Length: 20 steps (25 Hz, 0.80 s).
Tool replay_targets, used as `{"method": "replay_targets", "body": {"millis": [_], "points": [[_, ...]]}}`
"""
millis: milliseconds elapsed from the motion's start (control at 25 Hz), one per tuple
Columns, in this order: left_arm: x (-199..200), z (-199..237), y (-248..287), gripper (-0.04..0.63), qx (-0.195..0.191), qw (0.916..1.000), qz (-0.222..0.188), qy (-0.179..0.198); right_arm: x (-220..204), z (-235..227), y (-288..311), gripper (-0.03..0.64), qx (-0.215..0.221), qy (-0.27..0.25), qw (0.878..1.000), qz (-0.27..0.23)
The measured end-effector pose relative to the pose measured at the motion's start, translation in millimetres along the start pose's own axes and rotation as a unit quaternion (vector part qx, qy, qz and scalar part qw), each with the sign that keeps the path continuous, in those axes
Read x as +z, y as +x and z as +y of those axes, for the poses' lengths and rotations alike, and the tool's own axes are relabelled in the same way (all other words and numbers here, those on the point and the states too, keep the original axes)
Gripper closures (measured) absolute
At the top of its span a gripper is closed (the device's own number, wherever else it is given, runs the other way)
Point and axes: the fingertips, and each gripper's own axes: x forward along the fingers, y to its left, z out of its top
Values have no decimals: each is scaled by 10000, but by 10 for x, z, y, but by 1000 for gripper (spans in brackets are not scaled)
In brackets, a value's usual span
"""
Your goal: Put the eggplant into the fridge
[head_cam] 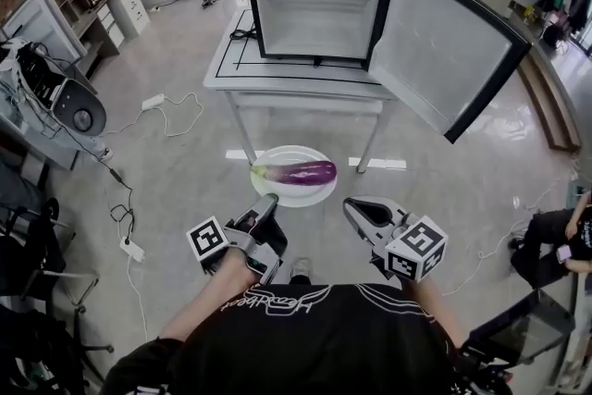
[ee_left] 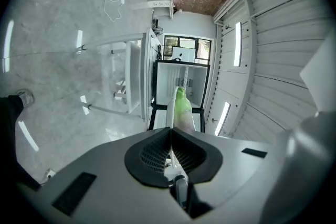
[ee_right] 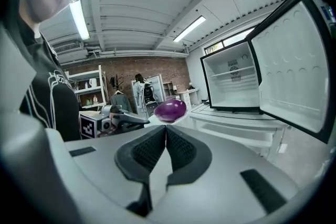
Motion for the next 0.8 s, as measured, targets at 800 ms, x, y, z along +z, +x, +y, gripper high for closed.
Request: {"method": "replay_targets", "body": {"millis": [800], "points": [[1074, -186, 570, 578, -240, 9994, 249, 27, 306, -419, 950, 609, -299, -216, 9993, -55]]}}
